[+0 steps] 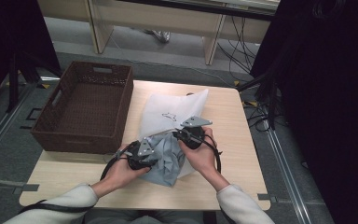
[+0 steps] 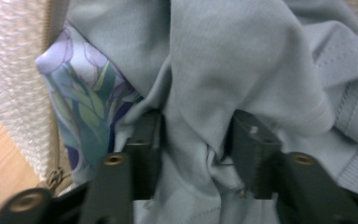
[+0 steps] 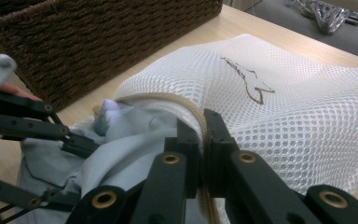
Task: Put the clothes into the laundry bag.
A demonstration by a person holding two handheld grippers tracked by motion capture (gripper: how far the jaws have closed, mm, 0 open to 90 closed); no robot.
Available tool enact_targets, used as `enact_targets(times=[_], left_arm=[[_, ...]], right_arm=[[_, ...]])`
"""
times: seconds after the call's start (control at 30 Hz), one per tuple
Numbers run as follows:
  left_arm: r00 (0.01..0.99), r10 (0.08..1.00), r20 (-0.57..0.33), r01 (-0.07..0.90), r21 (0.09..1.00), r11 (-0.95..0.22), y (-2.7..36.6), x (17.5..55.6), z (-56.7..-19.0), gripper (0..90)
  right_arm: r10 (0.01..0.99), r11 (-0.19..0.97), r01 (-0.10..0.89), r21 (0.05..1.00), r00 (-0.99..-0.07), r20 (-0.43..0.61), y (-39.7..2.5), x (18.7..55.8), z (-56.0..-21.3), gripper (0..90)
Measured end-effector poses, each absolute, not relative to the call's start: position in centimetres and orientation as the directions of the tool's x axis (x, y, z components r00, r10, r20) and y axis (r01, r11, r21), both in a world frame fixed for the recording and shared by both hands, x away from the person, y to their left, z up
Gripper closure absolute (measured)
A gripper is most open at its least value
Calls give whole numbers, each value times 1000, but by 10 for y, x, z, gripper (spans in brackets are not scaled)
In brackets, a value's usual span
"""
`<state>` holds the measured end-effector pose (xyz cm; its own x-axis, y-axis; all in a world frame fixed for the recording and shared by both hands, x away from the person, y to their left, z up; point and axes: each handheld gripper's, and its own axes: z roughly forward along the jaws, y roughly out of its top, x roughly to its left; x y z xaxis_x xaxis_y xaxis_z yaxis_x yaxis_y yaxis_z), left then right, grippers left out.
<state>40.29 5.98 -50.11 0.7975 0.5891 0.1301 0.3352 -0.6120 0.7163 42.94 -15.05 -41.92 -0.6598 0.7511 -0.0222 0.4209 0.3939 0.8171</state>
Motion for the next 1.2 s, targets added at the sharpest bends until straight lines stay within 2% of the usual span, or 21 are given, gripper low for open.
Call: enact_targets(times=[0.07,0.17,0.27,0.37,0.4,0.53,0.77,1.2], left_arm=[[798,584,146,333,701,-631,58,406,-504,641],[789,602,118,362,703,-613,55,409,-505,752],[794,595,128,339,718,-607,54,409,-501,842],[789,607,90,327,775,-541,51,402,-492,846],[784,615,85,319,794,-517,50,400,-489,847],[784,614,95,275,833,-480,45,397,-478,847],[767,636,86,278,849,-450,34,406,-476,846],[734,658,170,243,839,-488,26,425,-481,844]], right_arm=[[749,395,422,816,-662,-21,-150,429,-419,876],[754,389,433,813,-657,-10,-148,428,-420,876],[750,396,440,806,-661,-7,-148,428,-420,876],[739,409,423,809,-673,-22,-149,430,-421,876],[750,391,444,807,-661,1,-148,428,-420,876],[736,410,409,815,-676,-31,-147,429,-420,876],[735,411,408,815,-677,-31,-143,426,-420,876],[739,400,425,812,-673,-12,-143,425,-417,876]])
